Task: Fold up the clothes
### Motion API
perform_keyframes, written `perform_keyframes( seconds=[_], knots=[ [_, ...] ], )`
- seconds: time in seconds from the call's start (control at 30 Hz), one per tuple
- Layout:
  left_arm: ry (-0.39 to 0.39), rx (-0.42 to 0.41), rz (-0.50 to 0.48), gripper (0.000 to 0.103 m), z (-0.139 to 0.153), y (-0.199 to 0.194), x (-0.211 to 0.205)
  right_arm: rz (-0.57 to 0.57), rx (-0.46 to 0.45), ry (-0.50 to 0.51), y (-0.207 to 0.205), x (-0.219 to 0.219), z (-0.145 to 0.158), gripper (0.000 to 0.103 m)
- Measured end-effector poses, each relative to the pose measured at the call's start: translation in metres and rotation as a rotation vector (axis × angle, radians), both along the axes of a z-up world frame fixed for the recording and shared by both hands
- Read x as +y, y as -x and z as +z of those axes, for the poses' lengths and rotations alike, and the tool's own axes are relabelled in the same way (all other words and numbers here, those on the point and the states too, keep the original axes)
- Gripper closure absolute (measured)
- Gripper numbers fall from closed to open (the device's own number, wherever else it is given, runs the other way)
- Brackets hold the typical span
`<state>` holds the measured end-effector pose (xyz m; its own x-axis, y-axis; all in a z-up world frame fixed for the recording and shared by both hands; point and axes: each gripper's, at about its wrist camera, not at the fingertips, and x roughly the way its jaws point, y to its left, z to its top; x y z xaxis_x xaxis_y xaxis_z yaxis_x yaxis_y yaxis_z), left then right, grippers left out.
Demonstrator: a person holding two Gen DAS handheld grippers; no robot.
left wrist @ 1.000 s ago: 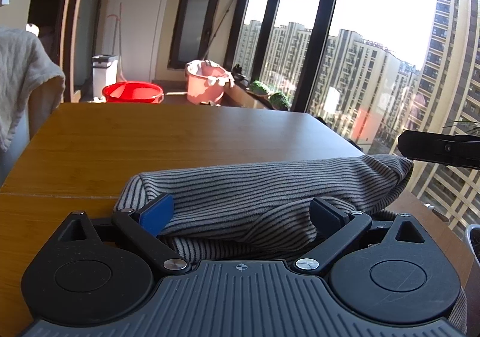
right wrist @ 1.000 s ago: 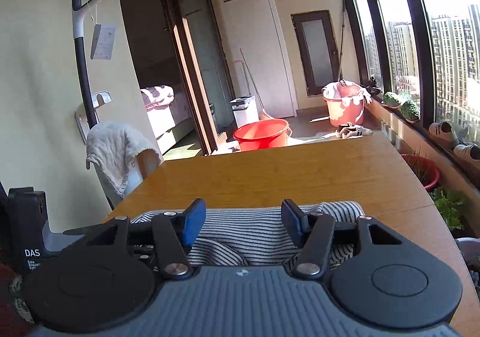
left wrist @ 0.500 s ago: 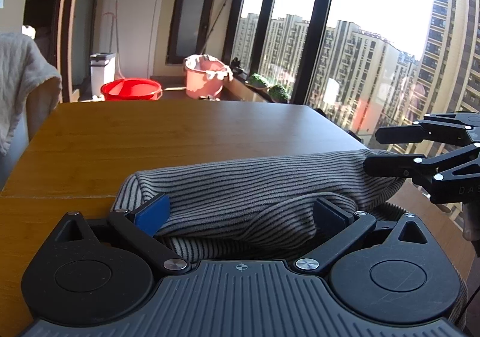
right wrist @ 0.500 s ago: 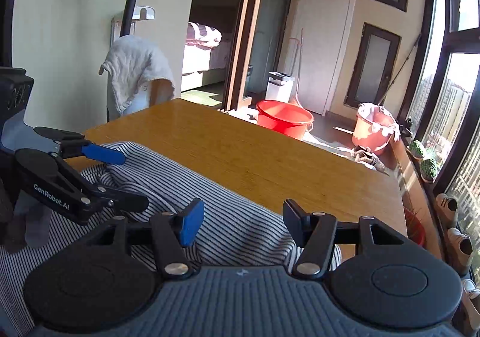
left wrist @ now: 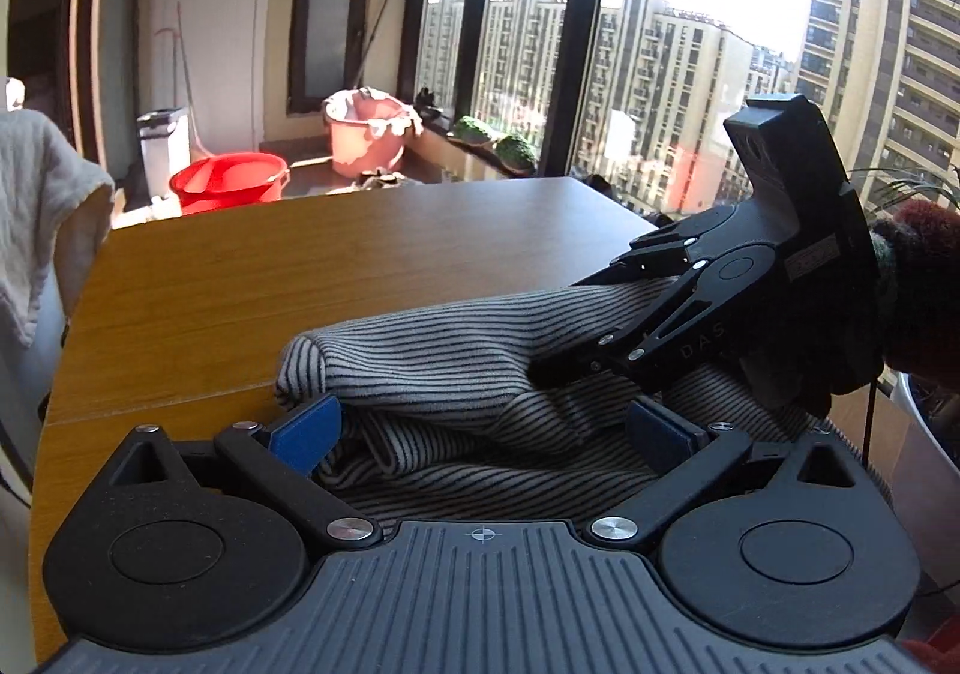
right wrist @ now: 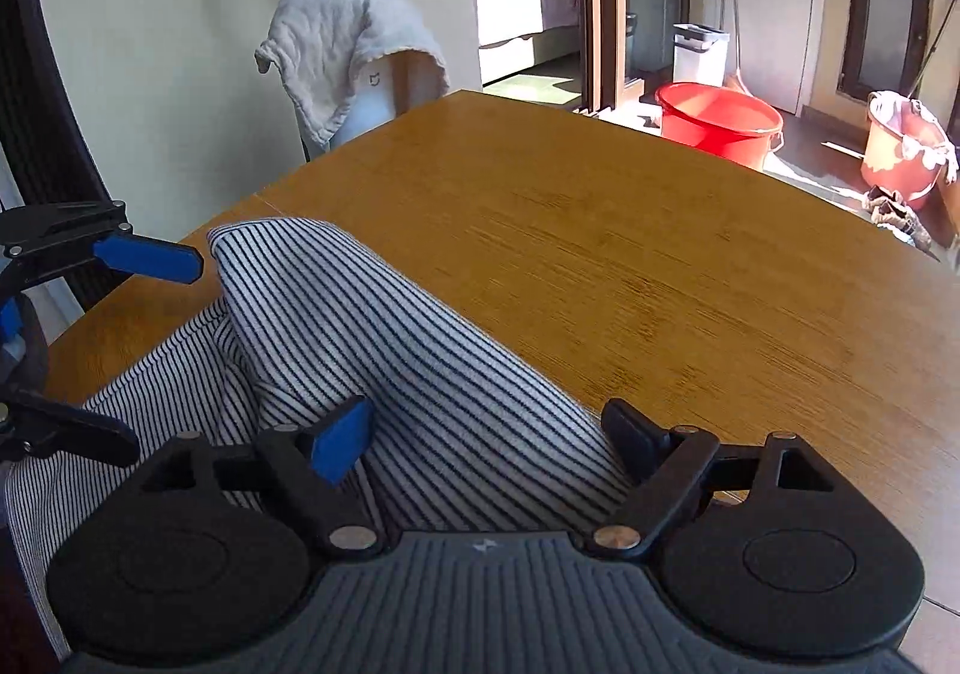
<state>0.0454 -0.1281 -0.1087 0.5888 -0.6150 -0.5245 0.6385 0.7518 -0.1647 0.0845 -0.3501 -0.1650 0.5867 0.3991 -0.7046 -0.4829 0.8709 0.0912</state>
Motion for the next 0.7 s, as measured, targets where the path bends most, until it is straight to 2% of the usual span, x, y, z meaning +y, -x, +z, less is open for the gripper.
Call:
perform_keyframes(
  seconds=[0.07,0.13,0.2,0.27,0.3,0.4,0.43,0.47,0.5,0.57,0.6,0.63,0.7],
  knots=[
    [0.095,0.052,0.043,0.000,0.006,-0.006,0.021,0.002,-0.041,0.031,0.014,0.007,0.005,0.038],
    [0.183,0.121,0.086,0.000,0.007,-0.018,0.036,0.018,-0.150,0.105,0.039,0.018,0.013,0.065],
    [0.228,0.194,0.143,0.000,0.005,-0.032,0.042,0.049,-0.273,0.188,0.068,0.030,0.019,0.068],
    [0.241,0.254,0.180,0.000,-0.001,-0.043,0.040,0.115,-0.423,0.309,0.105,0.044,0.015,0.069],
    [0.243,0.281,0.193,0.000,-0.004,-0.049,0.038,0.147,-0.498,0.387,0.121,0.053,0.009,0.069],
    [0.236,0.330,0.221,0.000,-0.014,-0.059,0.027,0.274,-0.758,0.725,0.167,0.077,-0.037,0.069],
    [0.232,0.334,0.229,0.000,-0.017,-0.061,0.024,0.302,-0.810,0.799,0.175,0.080,-0.050,0.069],
    [0.226,0.331,0.238,0.001,-0.019,-0.061,0.021,0.310,-0.829,0.827,0.180,0.080,-0.059,0.069],
    [0.212,0.320,0.245,0.007,-0.021,-0.059,0.018,0.313,-0.842,0.848,0.185,0.080,-0.065,0.069],
    [0.182,0.290,0.242,0.018,-0.021,-0.051,0.014,0.253,-0.759,0.769,0.178,0.073,-0.050,0.066],
    [0.172,0.280,0.238,0.020,-0.020,-0.047,0.013,0.214,-0.690,0.692,0.174,0.067,-0.035,0.063],
    [0.153,0.259,0.236,0.020,-0.018,-0.040,0.012,0.164,-0.604,0.591,0.171,0.060,-0.016,0.053],
    [0.114,0.216,0.234,0.022,-0.017,-0.027,0.010,0.028,-0.474,0.365,0.162,0.036,0.020,0.041]
  ],
)
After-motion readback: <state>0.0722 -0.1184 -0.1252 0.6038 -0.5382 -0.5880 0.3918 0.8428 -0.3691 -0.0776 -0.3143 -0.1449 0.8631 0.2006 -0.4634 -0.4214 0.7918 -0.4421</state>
